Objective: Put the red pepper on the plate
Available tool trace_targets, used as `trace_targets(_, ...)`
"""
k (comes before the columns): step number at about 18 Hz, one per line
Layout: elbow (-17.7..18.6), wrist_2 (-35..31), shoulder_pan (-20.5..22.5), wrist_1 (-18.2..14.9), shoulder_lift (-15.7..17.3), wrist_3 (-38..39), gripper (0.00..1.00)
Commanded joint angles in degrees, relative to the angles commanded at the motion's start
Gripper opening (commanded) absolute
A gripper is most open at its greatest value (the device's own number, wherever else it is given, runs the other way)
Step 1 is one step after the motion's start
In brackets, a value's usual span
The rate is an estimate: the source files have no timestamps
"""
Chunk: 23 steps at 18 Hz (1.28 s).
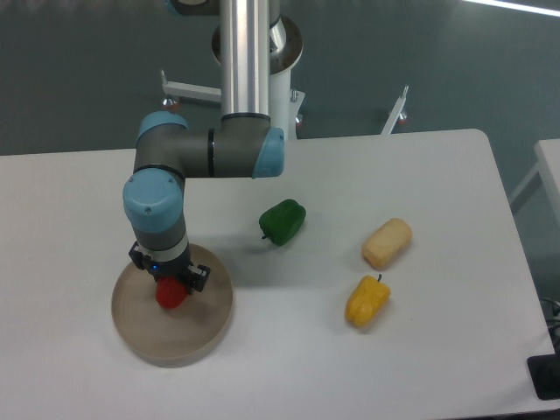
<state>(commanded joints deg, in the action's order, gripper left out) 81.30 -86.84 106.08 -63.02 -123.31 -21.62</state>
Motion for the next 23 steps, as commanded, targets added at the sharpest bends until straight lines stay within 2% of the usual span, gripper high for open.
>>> trace_targets(5,0.1,0.0,0.0,0.0,0.0,0.0,0.59)
trace_targets(9,0.1,0.0,0.0,0.0,0.1,0.0,0.70)
trace_targets(14,0.1,0.1,0.0,0.0,0.7,-0.6,0.97)
trace_targets(15,0.0,0.1,0.1,-0.2,1.0,-1.2,0.99)
trace_targets(20,-0.8,0.0,0.9,-1.1,2.4,-3.5,1.00)
trace_targets(23,-0.4,-0.3,3.3,-2.4,4.1,-6.9,1.00)
